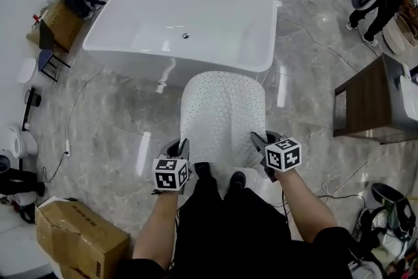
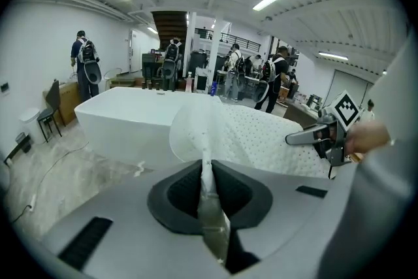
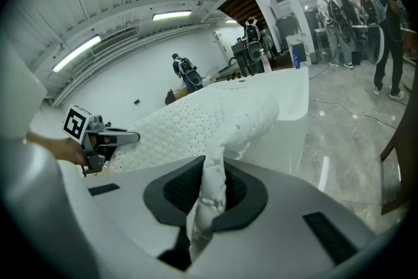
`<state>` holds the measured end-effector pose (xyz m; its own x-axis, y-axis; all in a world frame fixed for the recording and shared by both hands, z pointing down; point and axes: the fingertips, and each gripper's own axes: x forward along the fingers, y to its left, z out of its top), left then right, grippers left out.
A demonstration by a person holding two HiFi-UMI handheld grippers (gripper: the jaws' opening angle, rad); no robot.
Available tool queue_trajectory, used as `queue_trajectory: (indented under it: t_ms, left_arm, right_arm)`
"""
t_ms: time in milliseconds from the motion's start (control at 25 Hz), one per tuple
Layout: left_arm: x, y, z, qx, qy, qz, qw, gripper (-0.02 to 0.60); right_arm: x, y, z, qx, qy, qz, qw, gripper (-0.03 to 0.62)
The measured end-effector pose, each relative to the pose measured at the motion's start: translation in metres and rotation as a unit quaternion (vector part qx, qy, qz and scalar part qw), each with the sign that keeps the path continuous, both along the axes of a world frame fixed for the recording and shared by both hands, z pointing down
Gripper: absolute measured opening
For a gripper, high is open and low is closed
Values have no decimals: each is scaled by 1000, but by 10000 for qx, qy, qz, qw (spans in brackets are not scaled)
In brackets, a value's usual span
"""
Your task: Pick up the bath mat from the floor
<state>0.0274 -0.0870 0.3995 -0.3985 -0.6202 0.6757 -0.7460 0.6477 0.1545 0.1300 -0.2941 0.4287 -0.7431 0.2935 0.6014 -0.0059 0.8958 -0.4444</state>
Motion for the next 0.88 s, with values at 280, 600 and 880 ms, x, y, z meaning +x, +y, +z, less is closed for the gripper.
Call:
queue_trajectory:
  t_ms: [280,600,880]
  left_arm:
    - [-4,-10,-23,68,-223,10,9997,35]
    - [-31,1,-51,403,-184,-41,9990,35]
    - [-71,24,-81,533,-448,314,9971,36]
  right_arm:
    - [-6,5,-29,28,-201,-176,9996,41]
    - [-30,9,-59,44,-336,49,9994,41]
    - [-77,37,-90,229,-585,359,9974,41]
